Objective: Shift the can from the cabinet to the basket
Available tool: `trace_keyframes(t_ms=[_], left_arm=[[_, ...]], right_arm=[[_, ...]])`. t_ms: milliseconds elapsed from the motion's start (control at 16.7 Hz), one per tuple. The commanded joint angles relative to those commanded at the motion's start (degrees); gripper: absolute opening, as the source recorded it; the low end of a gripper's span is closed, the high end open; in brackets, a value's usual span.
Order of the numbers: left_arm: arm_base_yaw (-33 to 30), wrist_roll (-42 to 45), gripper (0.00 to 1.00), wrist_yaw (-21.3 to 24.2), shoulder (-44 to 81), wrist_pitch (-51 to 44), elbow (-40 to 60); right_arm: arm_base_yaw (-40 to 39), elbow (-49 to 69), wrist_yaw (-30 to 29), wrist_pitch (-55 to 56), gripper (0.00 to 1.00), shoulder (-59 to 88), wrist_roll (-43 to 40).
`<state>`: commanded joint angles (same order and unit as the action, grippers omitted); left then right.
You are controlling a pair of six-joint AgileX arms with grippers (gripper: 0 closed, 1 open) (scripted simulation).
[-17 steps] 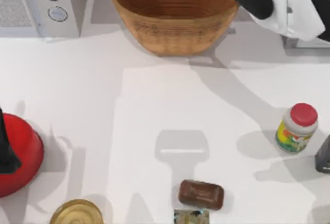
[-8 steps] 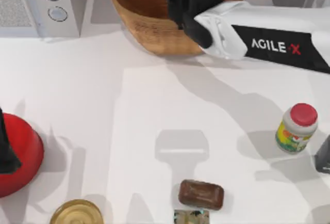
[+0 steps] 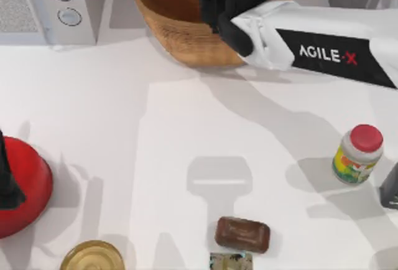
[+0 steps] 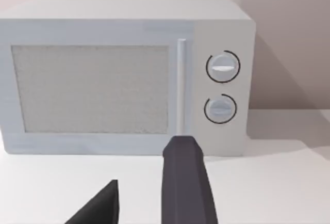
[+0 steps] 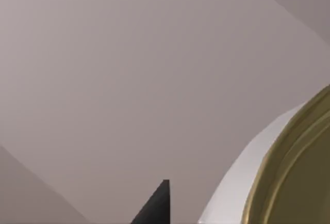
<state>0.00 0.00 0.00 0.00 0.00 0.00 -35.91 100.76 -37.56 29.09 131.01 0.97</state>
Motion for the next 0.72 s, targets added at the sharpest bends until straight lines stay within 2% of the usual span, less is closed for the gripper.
trace_keyframes(t_ms=[480, 720], left_arm=[[0.0, 0.0, 1.0, 0.0, 0.0, 0.0, 0.0], [0.0, 0.0, 1.0, 0.0, 0.0, 0.0, 0.0]], right_arm=[[0.81, 4.78, 1.09, -0.76, 0.0, 3.4, -0.11], [0.81, 4.78, 1.09, -0.76, 0.3, 3.4, -0.11]])
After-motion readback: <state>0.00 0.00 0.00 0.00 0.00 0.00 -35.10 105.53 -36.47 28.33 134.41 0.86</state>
